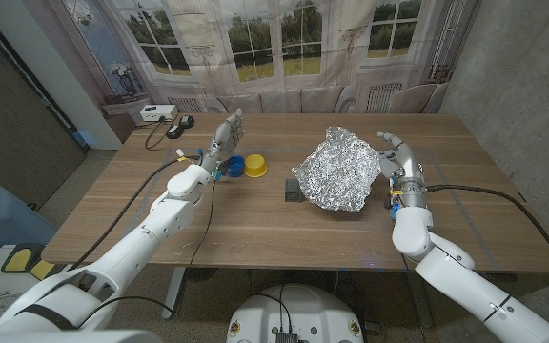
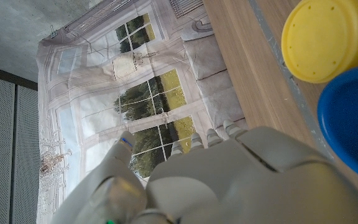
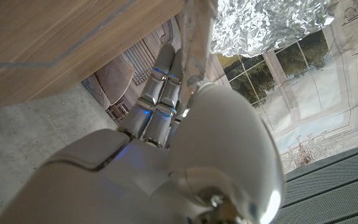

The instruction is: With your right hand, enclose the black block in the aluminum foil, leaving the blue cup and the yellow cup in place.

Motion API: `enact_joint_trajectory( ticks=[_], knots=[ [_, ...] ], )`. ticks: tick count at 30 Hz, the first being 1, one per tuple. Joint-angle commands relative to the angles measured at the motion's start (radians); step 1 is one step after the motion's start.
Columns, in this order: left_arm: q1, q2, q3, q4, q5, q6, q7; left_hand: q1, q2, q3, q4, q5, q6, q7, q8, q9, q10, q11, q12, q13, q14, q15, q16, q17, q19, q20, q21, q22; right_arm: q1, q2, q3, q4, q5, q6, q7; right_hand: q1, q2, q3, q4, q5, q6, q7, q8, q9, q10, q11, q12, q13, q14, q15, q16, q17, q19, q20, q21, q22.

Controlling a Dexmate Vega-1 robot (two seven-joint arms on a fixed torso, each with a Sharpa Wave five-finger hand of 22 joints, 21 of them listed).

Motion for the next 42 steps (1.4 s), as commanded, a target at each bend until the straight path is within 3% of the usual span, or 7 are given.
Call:
enact_joint_trajectory(
  ticks=[1,26,42],
  knots=[
    [0.005,0.007,-0.008,-0.004,-0.004,-0.005,-0.002,-0.004,-0.001,-0.004,0.0,0.004,-0.054,0.005,0.005,0.001,-0.056,-0.005,0.005,-0.001,-0.095,0.003,0.009,0.001,-0.024,0.001,0.004,0.001,0.059,-0.001,-0.031,0.01,0.033,0.003,0.126,0.031,0.024,-0.005,-0.003,0.005,0.001,0.009,-0.002,0.005,-0.004,0.005,-0.004,0.002,0.047,-0.158,-0.005,0.002,-0.004,-0.145,0.009,0.004],
    [0.008,-0.002,-0.021,0.039,-0.023,-0.028,-0.016,-0.002,-0.001,-0.006,-0.003,0.004,-0.052,0.006,0.003,0.001,-0.058,-0.004,0.002,-0.001,-0.094,0.003,0.005,0.001,-0.022,0.002,0.004,0.001,0.247,-0.009,-0.145,0.064,0.071,-0.075,0.342,0.036,0.022,-0.012,-0.001,0.007,-0.016,0.02,-0.012,0.007,-0.019,0.01,-0.014,0.003,0.058,-0.157,-0.021,0.005,-0.011,-0.144,0.039,0.01],
    [-0.003,-0.013,-0.024,0.079,-0.033,-0.041,-0.034,-0.001,0.0,-0.007,-0.005,0.004,-0.053,0.006,0.002,0.001,-0.058,-0.003,0.0,-0.001,-0.095,0.001,0.003,0.001,-0.022,0.001,0.003,0.0,0.366,0.007,-0.23,0.101,0.083,-0.18,0.449,0.037,0.018,-0.016,-0.001,0.008,-0.027,0.03,-0.019,0.008,-0.027,0.018,-0.018,0.003,0.071,-0.156,-0.028,0.008,-0.012,-0.142,0.059,0.011]
  ],
)
